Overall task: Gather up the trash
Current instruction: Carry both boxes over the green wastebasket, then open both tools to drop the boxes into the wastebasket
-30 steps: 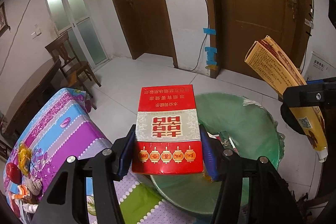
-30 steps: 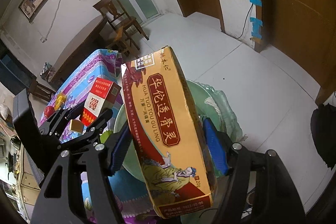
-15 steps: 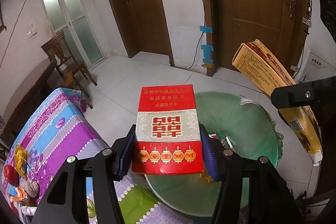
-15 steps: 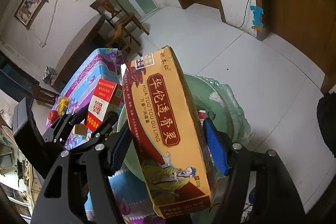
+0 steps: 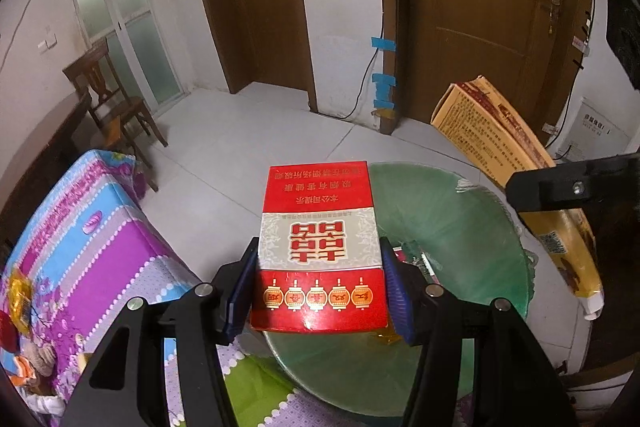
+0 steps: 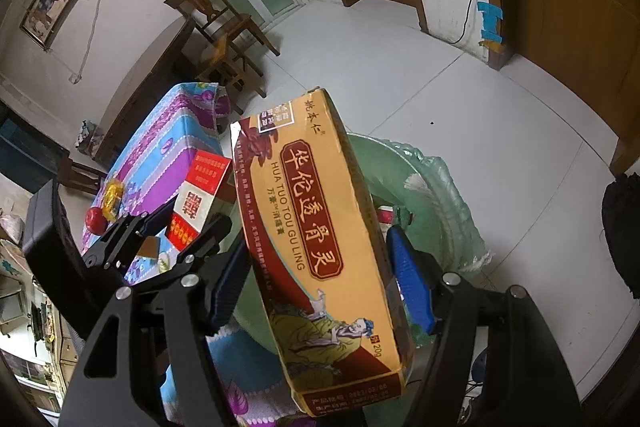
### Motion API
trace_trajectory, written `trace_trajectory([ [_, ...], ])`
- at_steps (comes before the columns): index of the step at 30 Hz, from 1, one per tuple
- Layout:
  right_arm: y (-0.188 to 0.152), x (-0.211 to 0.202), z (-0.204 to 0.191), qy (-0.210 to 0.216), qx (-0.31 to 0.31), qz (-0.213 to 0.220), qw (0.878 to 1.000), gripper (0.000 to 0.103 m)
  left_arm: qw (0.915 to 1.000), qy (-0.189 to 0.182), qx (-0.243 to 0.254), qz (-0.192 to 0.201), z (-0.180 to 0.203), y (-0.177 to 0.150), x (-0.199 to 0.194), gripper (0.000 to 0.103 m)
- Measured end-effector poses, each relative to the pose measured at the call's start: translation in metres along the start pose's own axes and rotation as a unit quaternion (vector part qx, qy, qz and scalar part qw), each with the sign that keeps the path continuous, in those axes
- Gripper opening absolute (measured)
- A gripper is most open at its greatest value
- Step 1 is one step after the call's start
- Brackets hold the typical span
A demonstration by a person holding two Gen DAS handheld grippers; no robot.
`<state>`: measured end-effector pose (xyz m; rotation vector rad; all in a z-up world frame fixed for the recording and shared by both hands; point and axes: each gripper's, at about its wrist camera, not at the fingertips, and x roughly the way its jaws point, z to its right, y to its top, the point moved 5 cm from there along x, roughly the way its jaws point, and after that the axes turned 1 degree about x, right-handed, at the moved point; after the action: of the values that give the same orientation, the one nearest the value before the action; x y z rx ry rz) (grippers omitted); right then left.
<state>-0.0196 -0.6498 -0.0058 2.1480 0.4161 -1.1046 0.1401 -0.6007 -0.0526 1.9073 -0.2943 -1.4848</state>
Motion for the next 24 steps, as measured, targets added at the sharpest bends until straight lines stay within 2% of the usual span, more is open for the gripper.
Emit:
trace_trajectory([
  [6, 0.004, 0.011, 0.0, 0.0, 0.009, -0.008, 1.0, 0.068, 0.9999, -0.002, 0.009, -0.006, -0.002, 0.001, 0.008, 0.058],
  [7, 0.005, 0.012, 0.002, -0.005, 0.011, -0.008, 1.0, 0.071, 0.9999, -0.001, 0.011, -0.011, -0.003, 0.001, 0.011, 0.059],
  [8, 0.005, 0.013, 0.003, -0.013, 0.015, -0.007, 1.0, 0.079, 0.9998, 0.003, 0.009, -0.016, -0.004, 0.0, 0.013, 0.066],
  [9, 0.006, 0.013, 0.004, -0.016, 0.016, -0.003, 1.0, 0.079, 0.9997, 0.01, 0.004, -0.021, -0.007, 0.0, 0.015, 0.073],
  [24, -0.003, -0.004, 0.011, -0.016, 0.008, 0.032, 0.999, 0.079, 0.9996, 0.021, -0.02, -0.004, -0.015, -0.018, 0.006, 0.076],
])
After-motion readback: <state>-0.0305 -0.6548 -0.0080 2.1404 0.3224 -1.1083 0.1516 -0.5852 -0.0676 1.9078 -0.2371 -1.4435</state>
